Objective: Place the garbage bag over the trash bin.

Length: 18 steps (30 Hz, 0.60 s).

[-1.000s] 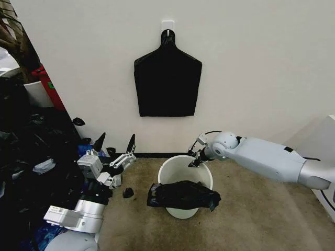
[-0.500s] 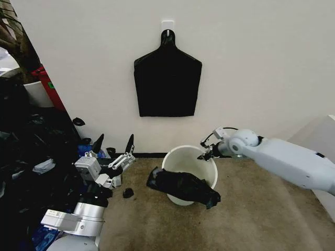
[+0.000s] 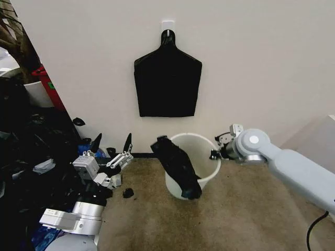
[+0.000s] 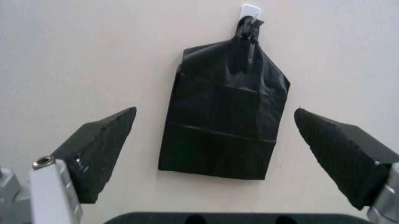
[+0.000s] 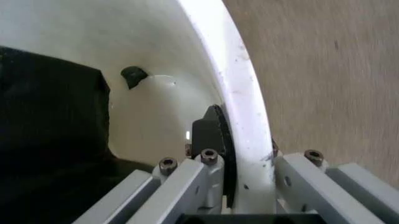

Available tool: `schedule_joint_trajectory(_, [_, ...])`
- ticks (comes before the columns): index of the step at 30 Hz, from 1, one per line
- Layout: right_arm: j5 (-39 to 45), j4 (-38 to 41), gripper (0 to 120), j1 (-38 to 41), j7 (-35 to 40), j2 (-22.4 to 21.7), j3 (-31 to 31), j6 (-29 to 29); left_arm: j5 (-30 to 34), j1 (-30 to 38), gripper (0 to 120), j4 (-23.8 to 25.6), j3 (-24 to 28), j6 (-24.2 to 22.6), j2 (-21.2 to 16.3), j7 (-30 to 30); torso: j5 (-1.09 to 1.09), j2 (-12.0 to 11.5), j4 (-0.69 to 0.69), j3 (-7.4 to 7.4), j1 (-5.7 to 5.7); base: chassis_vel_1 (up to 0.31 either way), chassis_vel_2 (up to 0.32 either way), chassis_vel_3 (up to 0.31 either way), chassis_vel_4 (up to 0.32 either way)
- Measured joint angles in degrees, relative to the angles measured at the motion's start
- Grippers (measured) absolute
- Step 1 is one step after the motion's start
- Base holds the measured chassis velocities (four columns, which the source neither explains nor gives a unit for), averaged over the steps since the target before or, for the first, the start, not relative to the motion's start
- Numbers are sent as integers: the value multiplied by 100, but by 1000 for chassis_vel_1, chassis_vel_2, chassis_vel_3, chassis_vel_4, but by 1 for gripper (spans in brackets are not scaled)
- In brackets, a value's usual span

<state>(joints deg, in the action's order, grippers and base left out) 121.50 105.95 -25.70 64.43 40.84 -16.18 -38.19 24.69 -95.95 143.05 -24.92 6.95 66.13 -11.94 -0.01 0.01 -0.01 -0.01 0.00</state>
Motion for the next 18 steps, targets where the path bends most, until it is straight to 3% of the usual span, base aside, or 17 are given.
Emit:
schedule_joint_trajectory(5, [-370,369,0,-696,996,367,321,1215,-36,6,100,-81,45,42,77,-8,1,0,1,0,0,0,0,0,0])
schedule_joint_trajectory(8, [-493,425,0,-958,1246,589,518,1523,-55,14,100,-111,64,55,93,-12,-1,0,1,0,0,0,0,0,0])
schedule_joint_trajectory(18, [-1239,480,0,-1968,1129,1017,1001,1728,-77,-4,100,-220,-50,101,251,-93,0,-1,-1,0,0,0,0,0,0])
